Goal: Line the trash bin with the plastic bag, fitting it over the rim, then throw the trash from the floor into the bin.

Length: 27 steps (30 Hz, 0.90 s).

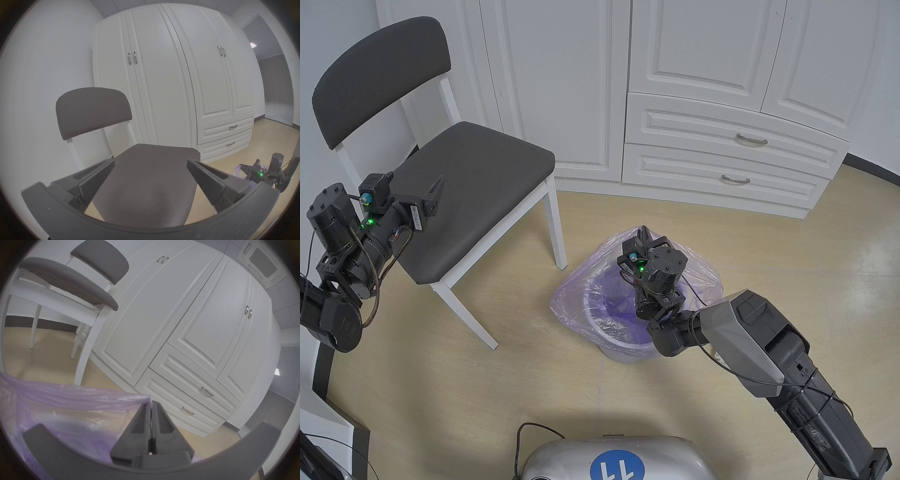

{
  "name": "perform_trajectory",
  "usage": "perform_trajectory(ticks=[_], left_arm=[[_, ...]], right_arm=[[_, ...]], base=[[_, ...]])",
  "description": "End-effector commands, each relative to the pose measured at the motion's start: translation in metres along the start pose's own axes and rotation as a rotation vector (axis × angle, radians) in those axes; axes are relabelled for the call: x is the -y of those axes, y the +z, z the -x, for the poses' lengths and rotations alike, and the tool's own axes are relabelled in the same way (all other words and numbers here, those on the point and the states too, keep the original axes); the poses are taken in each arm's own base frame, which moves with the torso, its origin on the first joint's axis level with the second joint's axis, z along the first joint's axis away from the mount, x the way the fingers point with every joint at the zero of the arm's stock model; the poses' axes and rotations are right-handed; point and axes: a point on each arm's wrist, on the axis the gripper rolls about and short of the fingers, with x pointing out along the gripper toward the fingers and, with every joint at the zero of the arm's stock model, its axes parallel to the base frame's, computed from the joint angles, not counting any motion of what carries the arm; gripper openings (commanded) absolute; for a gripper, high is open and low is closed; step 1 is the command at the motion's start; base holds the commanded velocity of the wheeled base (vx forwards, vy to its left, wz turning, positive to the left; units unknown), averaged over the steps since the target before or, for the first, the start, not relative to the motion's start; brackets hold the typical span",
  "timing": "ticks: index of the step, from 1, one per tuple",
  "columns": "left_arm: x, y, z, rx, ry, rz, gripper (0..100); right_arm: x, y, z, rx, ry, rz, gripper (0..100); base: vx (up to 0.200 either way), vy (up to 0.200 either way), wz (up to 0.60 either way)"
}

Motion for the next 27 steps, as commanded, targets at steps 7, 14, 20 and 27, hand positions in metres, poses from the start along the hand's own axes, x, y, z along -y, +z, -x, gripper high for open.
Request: perform_trajectory(ticks=[7,14,20,27], left_arm=[[0.001,-0.002,0.000,-0.006,-0.003,-0.006,100],[0.005,-0.007,0.001,-0.015,-0.019,-0.032,100],[0.019,-0.013,0.008,-0.023,-0.065,-0.027,100],[0.039,-0.017,0.016,-0.044,-0.138,-0.015,100]], right_arm=[[0.014,0.039,0.001,0.073,-0.034,-0.098,100],[0.015,0.049,0.004,0.088,-0.060,-0.121,100],[0.039,0.061,0.024,0.014,0.026,-0.068,100],[0.096,0.061,0.088,-0.266,0.284,0.048,100]], base=[[0.000,0.000,0.00],[0.000,0.000,0.00],[0.000,0.000,0.00],[0.000,0.000,0.00]])
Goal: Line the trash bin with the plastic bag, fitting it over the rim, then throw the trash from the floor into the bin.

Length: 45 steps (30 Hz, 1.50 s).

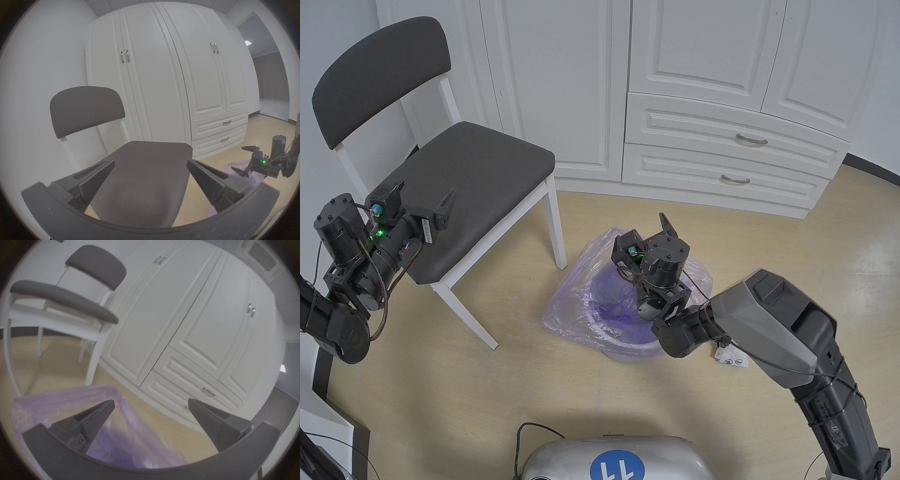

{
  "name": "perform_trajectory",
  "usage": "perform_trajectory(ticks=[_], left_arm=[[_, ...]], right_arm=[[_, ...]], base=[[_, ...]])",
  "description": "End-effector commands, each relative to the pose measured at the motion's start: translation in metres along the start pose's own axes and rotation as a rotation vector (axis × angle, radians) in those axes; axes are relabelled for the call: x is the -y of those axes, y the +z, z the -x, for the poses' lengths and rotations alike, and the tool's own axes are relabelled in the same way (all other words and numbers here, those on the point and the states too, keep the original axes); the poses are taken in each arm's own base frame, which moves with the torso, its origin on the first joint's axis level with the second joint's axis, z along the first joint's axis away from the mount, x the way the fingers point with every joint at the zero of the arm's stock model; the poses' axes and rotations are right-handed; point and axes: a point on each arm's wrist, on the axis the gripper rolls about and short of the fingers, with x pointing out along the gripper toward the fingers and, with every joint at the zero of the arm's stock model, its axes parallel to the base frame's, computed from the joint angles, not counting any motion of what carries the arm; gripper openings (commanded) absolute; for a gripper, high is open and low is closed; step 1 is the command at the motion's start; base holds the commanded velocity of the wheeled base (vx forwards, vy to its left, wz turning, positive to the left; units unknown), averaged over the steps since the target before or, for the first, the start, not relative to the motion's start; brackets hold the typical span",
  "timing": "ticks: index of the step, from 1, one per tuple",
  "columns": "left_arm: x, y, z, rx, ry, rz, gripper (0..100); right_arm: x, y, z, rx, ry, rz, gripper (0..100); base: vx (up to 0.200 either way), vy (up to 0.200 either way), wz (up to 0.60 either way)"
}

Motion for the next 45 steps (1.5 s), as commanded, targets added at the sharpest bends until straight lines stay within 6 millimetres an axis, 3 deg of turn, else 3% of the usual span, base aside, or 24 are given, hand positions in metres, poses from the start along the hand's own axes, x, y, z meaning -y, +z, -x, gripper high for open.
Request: perform_trajectory(ticks=[1,3,4,9,15,17,21,25,30,32,37,45], left_arm=[[0.027,-0.006,0.010,-0.028,-0.097,0.014,100],[0.028,-0.007,0.010,-0.032,-0.099,0.014,100],[0.039,-0.010,0.016,-0.048,-0.144,0.018,100],[0.068,-0.023,0.028,-0.100,-0.297,0.032,100],[0.105,-0.021,0.040,-0.149,-0.429,0.140,100],[0.113,-0.020,0.044,-0.202,-0.466,0.169,100],[0.139,0.003,0.038,-0.390,-0.551,0.300,100],[0.158,0.012,0.024,-0.630,-0.539,0.429,100],[0.178,-0.016,0.004,-0.789,-0.439,0.463,100],[0.181,-0.024,0.002,-0.796,-0.421,0.448,100],[0.195,-0.057,-0.019,-0.718,-0.386,0.478,100],[0.200,-0.086,-0.043,-0.683,-0.375,0.402,100]], right_arm=[[0.077,0.026,0.074,-0.231,0.213,0.042,100],[0.078,0.027,0.074,-0.232,0.214,0.040,100],[0.095,0.028,0.087,-0.268,0.228,0.008,100],[0.130,0.023,0.115,-0.381,0.261,-0.007,100],[0.172,0.031,0.154,-0.553,0.464,-0.356,100],[0.178,0.028,0.158,-0.594,0.479,-0.447,100],[0.183,0.023,0.152,-0.621,0.413,-0.613,100],[0.184,0.007,0.131,-0.602,0.346,-0.648,100],[0.172,-0.011,0.108,-0.525,0.291,-0.611,100],[0.172,-0.013,0.105,-0.519,0.290,-0.601,100],[0.143,-0.042,0.089,-0.594,0.306,-0.591,100],[0.109,-0.072,0.077,-0.664,0.305,-0.600,100]], base=[[0.000,0.000,0.00],[0.000,0.000,0.00],[0.000,0.000,0.00],[0.000,0.000,0.00],[0.000,0.000,0.00],[0.000,0.000,0.00],[0.000,0.000,0.00],[0.000,0.000,0.00],[0.000,0.000,0.00],[0.000,0.000,0.00],[0.000,0.000,0.00],[0.000,0.000,0.00]])
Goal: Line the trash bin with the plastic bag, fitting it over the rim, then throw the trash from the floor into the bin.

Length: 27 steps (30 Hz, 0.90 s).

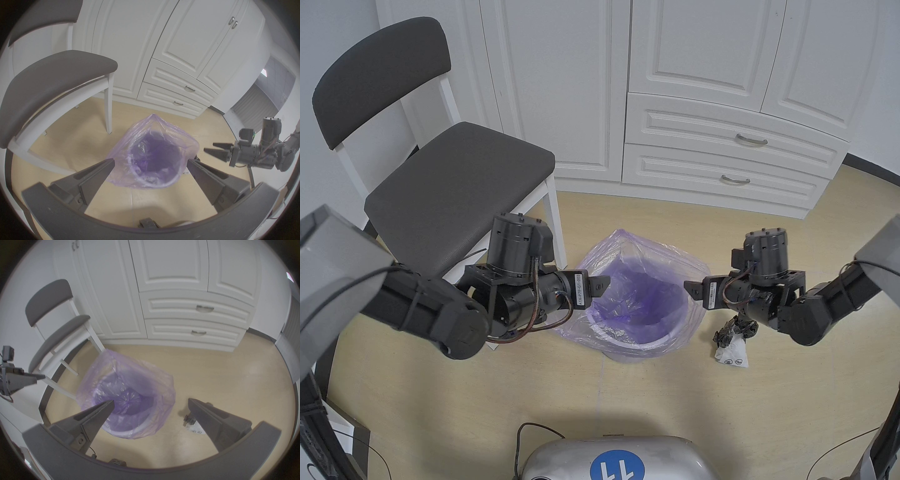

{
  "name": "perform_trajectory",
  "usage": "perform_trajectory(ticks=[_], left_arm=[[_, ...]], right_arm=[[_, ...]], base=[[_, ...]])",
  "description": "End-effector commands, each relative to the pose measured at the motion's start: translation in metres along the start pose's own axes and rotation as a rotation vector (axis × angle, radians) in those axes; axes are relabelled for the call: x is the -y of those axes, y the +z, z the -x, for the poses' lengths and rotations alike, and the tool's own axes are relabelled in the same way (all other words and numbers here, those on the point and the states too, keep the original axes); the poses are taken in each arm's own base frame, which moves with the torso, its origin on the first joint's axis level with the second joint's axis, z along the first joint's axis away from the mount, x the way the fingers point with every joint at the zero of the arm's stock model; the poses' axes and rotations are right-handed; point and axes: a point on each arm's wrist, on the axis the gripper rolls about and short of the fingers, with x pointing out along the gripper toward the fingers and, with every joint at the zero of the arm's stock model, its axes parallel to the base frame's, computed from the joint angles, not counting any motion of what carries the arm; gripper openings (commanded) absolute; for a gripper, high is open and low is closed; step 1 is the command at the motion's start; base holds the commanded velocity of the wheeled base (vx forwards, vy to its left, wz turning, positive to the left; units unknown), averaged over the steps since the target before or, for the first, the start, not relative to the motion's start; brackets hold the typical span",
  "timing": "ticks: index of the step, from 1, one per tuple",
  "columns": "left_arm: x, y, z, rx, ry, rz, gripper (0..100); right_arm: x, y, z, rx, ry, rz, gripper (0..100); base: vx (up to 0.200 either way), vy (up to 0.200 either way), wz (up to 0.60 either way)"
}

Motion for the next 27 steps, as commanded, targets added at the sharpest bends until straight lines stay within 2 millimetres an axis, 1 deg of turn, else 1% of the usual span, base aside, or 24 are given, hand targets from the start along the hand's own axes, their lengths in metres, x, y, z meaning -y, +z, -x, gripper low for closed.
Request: perform_trajectory(ticks=[1,5,7,14,17,20,21,23,27], left_arm=[[-0.018,-0.029,-0.056,-0.023,0.054,-0.030,100],[-0.023,-0.033,-0.065,-0.048,0.071,-0.033,100],[-0.024,-0.032,-0.066,-0.046,0.074,-0.032,100],[-0.026,-0.027,-0.061,-0.019,0.076,-0.038,100],[-0.030,-0.019,-0.046,0.014,0.113,-0.083,100],[-0.030,-0.017,-0.029,0.070,0.135,-0.134,100],[-0.029,-0.017,-0.028,0.075,0.134,-0.137,100],[-0.028,-0.023,-0.025,0.123,0.116,-0.171,100],[-0.032,-0.037,-0.030,0.190,0.087,-0.196,100]], right_arm=[[-0.001,-0.043,-0.053,-0.098,-0.030,-0.017,100],[-0.002,-0.051,-0.063,-0.076,-0.024,-0.028,100],[-0.002,-0.051,-0.064,-0.056,-0.022,-0.032,100],[-0.009,-0.045,-0.055,-0.033,0.000,-0.029,100],[-0.010,-0.031,-0.038,0.003,0.007,-0.036,100],[-0.013,-0.021,-0.021,0.029,0.025,-0.036,100],[-0.013,-0.020,-0.020,0.031,0.025,-0.036,100],[-0.016,-0.020,-0.014,0.031,0.037,-0.032,100],[-0.018,-0.021,-0.014,0.027,0.042,-0.029,100]], base=[[0.000,0.000,0.00],[0.000,0.000,0.00],[0.000,0.000,0.00],[0.000,0.000,0.00],[0.000,0.000,0.00],[0.000,0.000,0.00],[0.000,0.000,0.00],[0.000,0.000,0.00],[0.000,0.000,0.00]])
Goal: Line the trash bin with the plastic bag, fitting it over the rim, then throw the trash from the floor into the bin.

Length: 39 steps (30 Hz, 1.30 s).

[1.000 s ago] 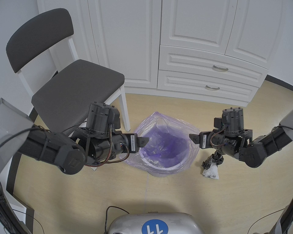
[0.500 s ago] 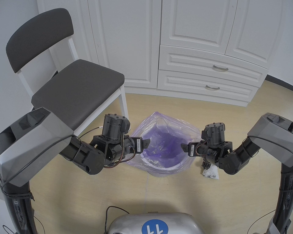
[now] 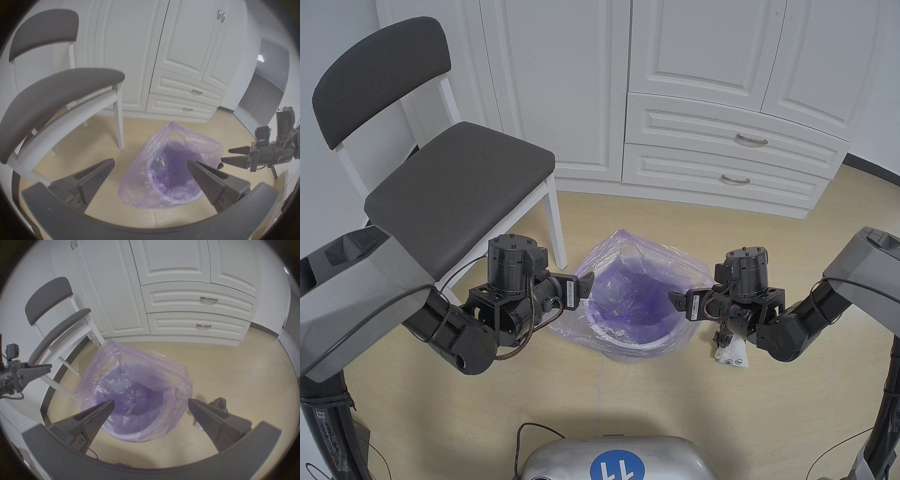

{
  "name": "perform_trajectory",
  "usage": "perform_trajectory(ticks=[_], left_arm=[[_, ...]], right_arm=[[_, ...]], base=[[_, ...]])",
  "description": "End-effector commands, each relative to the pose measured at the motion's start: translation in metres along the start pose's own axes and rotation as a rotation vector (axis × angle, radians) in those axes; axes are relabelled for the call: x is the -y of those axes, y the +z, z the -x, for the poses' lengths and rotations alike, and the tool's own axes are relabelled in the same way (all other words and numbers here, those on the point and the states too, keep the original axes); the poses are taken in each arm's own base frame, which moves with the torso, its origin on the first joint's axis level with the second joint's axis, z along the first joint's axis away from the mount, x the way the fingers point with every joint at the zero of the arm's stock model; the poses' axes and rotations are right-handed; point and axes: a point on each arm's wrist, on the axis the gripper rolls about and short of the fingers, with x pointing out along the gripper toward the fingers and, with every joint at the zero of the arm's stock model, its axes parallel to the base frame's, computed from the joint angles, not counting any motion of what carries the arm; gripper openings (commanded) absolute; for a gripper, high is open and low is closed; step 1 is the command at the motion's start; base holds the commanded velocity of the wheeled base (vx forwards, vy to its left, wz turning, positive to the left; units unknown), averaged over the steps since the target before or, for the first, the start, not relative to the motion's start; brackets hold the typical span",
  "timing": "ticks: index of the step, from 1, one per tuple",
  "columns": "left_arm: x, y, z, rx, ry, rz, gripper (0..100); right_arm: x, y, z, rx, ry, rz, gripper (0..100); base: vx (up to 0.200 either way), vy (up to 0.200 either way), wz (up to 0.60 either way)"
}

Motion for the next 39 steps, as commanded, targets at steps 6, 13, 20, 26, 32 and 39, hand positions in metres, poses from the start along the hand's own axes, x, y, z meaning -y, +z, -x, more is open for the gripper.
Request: perform_trajectory(ticks=[6,13,20,26,32,39], left_arm=[[-0.002,-0.027,-0.002,0.107,-0.038,-0.098,100],[-0.002,-0.029,-0.004,0.105,-0.043,-0.097,100],[-0.004,-0.033,-0.007,0.014,-0.040,-0.085,100],[-0.009,-0.036,-0.013,-0.092,-0.015,-0.055,100],[-0.024,-0.043,-0.033,-0.110,0.027,-0.039,100],[-0.027,-0.049,-0.045,-0.113,0.039,-0.004,100]], right_arm=[[-0.004,0.007,0.012,0.020,0.017,0.001,100],[-0.005,0.004,0.012,0.011,0.018,0.006,100],[-0.004,-0.003,0.005,-0.010,0.011,0.015,100],[0.003,-0.016,-0.017,-0.042,-0.021,0.018,100],[0.017,-0.023,-0.046,-0.040,-0.094,-0.001,100],[0.019,-0.027,-0.066,-0.016,-0.141,-0.016,100]], base=[[0.033,0.000,0.00],[0.143,0.000,0.00],[0.000,0.000,0.00],[0.000,0.000,0.00],[0.000,0.000,0.00],[0.000,0.000,0.00]])
